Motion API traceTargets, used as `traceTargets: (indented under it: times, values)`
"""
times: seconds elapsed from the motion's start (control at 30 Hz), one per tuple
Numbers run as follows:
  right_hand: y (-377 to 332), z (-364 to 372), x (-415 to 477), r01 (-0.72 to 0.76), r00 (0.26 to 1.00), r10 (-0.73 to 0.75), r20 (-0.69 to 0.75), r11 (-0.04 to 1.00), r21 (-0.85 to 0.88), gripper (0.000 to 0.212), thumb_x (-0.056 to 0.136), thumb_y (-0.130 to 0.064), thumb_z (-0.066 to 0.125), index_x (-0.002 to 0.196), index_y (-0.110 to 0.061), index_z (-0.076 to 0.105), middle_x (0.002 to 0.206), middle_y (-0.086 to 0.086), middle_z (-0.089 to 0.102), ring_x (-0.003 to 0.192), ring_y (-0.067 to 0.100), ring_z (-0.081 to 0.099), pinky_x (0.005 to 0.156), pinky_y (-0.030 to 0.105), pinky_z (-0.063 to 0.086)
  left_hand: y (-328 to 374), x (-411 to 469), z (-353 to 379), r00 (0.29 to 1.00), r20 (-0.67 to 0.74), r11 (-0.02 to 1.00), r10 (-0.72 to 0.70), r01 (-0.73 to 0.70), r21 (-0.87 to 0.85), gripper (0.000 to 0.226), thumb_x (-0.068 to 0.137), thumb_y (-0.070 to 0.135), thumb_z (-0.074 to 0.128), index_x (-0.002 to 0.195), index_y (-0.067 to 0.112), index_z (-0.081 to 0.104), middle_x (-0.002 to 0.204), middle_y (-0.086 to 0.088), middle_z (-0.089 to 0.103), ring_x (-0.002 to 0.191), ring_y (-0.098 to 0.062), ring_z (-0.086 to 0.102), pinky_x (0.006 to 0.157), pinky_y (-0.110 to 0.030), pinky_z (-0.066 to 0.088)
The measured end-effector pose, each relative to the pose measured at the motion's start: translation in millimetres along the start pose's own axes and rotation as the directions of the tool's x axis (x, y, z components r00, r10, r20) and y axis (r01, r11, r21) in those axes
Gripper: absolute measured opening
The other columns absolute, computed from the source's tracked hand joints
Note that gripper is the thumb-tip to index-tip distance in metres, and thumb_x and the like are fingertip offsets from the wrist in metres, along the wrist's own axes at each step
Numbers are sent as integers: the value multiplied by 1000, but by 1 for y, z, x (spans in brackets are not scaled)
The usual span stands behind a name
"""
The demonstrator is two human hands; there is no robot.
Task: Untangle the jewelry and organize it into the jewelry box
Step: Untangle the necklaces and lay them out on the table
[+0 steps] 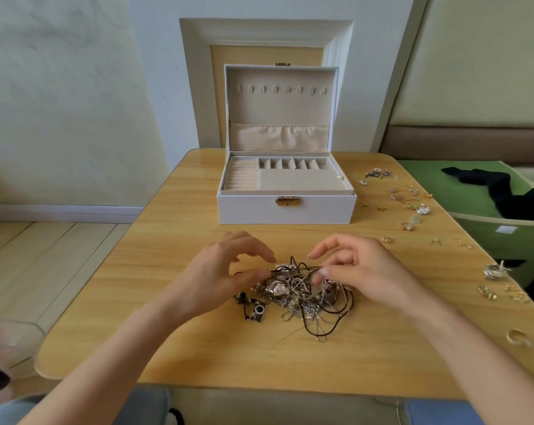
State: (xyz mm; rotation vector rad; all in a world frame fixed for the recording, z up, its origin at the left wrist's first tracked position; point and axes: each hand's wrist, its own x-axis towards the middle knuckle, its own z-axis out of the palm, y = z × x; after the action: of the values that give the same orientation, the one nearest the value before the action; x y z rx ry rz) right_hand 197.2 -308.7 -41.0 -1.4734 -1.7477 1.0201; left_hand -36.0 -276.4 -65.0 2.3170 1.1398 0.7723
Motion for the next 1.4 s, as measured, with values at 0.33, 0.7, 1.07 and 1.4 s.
traceTargets:
  times: [0.33, 0.7, 1.07, 1.4]
  values:
    - [-8, 16, -13, 327, 943, -270, 194, 855, -402, 12, 77, -26, 74, 81, -36, 70, 81, -14, 54, 84, 0, 47, 78, 17, 37, 10, -2, 15, 997, 79, 987, 24, -36, 155, 19, 84, 35, 64, 101, 31, 57, 103, 21, 50, 93, 3, 48, 82, -24, 44]
    - [9, 35, -4, 580, 782, -552, 288, 478, -659, 16, 76, -40, 51, 75, -26, 58, 74, -18, 41, 71, -1, 26, 70, 15, 22, 6, -2, 13, 995, 95, 989, 9, -22, 146, 23, 78, 47, 57, 97, 35, 55, 95, 26, 49, 89, 9, 46, 75, -19, 44]
    - [-1, -2, 0, 246, 969, -224, -106, 917, 314, 12, 72, -23, 64, 78, -12, 64, 66, -8, 59, 62, 5, 51, 60, 16, 44, 6, -3, 7, 989, 151, 982, 3, -32, 188, 25, 78, 55, 55, 97, 39, 53, 98, 25, 47, 91, 7, 47, 75, -19, 44]
    - [-5, -3, -1, 61, 993, -116, 26, 690, 721, 8, 72, -6, 59, 80, -6, 57, 72, 13, 67, 62, 18, 60, 55, 23, 50, 38, 1, 4, 994, 109, 903, -13, 59, -426, 41, 80, 37, 65, 117, 23, 56, 115, 16, 64, 112, 0, 55, 94, -16, 40]
